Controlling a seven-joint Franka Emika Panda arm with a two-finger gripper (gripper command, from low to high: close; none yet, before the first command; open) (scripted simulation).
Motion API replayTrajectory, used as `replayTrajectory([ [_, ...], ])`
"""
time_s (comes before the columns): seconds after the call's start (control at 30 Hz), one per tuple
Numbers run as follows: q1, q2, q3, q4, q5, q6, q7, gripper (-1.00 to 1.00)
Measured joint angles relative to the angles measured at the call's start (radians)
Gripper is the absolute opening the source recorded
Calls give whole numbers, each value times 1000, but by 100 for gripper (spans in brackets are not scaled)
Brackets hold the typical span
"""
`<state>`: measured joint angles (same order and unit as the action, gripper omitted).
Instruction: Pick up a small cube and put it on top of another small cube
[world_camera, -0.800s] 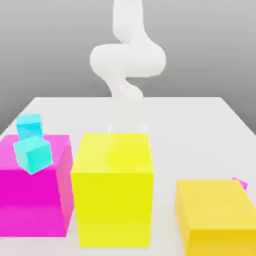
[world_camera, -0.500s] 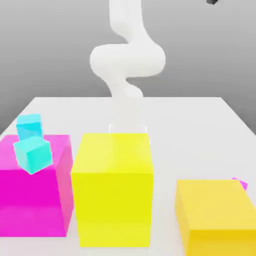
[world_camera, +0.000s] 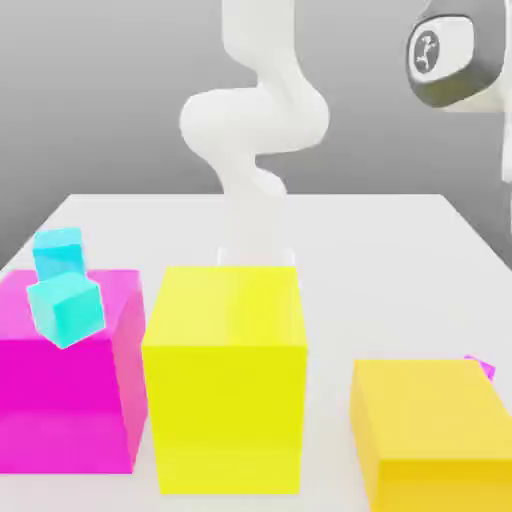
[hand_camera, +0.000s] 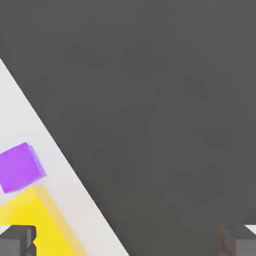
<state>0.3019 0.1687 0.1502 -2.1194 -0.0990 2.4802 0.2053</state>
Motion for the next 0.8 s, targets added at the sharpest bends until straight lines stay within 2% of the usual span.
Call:
replayTrajectory([
  [0.27, 66, 296, 62, 56, -74, 51, -147, 0],
  [0.4, 98, 441, 36, 88, -117, 143, -139, 0],
  [0.43, 103, 462, 30, 93, -123, 159, -135, -100],
  [0.63, 105, 472, 28, 96, -124, 165, -135, -100],
  [0.8, 78, 340, 64, 72, -81, 74, -174, -100],
])
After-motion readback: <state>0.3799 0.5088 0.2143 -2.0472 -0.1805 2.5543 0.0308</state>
